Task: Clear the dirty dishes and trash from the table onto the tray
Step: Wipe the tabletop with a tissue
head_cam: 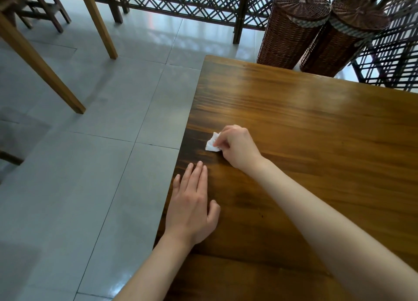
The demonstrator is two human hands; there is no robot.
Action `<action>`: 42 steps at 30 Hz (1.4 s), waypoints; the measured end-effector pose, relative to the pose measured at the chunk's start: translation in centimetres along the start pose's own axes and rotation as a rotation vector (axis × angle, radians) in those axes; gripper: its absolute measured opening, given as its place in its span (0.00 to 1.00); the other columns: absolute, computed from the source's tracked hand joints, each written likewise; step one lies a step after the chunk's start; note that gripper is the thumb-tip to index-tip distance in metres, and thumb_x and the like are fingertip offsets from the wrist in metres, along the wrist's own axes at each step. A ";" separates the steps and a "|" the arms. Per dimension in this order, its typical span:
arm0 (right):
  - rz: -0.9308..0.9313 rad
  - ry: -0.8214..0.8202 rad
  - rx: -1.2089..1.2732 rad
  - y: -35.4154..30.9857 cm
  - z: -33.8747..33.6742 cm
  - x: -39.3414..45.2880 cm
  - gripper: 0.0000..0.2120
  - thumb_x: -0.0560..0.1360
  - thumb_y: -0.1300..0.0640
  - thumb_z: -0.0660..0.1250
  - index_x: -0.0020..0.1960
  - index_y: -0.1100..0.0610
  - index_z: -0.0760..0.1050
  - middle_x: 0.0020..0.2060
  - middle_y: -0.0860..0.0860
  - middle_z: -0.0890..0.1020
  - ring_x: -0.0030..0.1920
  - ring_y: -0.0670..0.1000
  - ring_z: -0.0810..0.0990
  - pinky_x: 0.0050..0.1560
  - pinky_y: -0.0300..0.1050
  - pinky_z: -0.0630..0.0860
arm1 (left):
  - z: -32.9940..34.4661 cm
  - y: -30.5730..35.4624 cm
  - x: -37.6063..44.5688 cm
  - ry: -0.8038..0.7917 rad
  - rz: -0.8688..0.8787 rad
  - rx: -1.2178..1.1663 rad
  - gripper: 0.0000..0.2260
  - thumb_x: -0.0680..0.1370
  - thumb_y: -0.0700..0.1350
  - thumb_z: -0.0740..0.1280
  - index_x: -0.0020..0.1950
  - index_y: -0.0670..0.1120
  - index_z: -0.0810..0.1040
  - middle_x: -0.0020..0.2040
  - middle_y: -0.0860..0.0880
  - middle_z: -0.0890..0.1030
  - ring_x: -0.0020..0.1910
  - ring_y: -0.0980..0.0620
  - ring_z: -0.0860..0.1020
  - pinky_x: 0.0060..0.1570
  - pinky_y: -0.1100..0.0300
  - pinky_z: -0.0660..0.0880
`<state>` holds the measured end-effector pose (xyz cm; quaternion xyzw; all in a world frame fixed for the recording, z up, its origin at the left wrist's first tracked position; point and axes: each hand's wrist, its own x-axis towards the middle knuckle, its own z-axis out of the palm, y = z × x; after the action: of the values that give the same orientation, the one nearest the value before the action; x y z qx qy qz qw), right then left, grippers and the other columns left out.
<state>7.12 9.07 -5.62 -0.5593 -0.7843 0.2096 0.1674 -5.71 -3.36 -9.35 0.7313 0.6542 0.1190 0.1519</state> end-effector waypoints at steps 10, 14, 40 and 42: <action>0.081 0.004 0.011 3.7 -2.7 -10.0 0.10 0.67 0.72 0.70 0.40 0.59 0.84 0.40 0.51 0.82 0.43 0.48 0.77 0.46 0.41 0.75 | -0.1 0.0 0.0 0.010 0.012 0.024 0.29 0.74 0.54 0.56 0.74 0.44 0.63 0.73 0.46 0.64 0.74 0.46 0.60 0.70 0.51 0.48; 0.164 0.209 0.005 4.6 -3.4 -9.0 0.07 0.69 0.68 0.71 0.44 0.60 0.84 0.41 0.52 0.83 0.42 0.47 0.76 0.43 0.38 0.74 | 0.2 -0.1 0.1 0.021 0.016 0.022 0.30 0.74 0.54 0.54 0.75 0.45 0.60 0.75 0.47 0.62 0.75 0.47 0.57 0.70 0.53 0.46; 0.365 0.270 0.072 1.6 -0.9 -19.7 0.08 0.72 0.68 0.68 0.48 0.60 0.83 0.45 0.54 0.83 0.47 0.52 0.79 0.48 0.44 0.77 | -0.7 2.0 -5.1 0.113 -0.072 -0.266 0.28 0.74 0.52 0.56 0.74 0.47 0.63 0.73 0.48 0.65 0.73 0.49 0.60 0.71 0.49 0.59; 0.358 0.266 0.072 1.2 -0.4 -18.8 0.08 0.72 0.67 0.68 0.49 0.60 0.83 0.45 0.54 0.82 0.47 0.52 0.79 0.49 0.44 0.77 | -0.2 2.5 -7.5 0.077 -0.058 -0.150 0.30 0.73 0.54 0.57 0.75 0.47 0.60 0.74 0.48 0.62 0.74 0.48 0.58 0.72 0.50 0.54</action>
<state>14.27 -8.32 -6.40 -0.7060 -0.6356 0.1882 0.2492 -4.31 -11.02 -8.07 0.6934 0.6698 0.1913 0.1845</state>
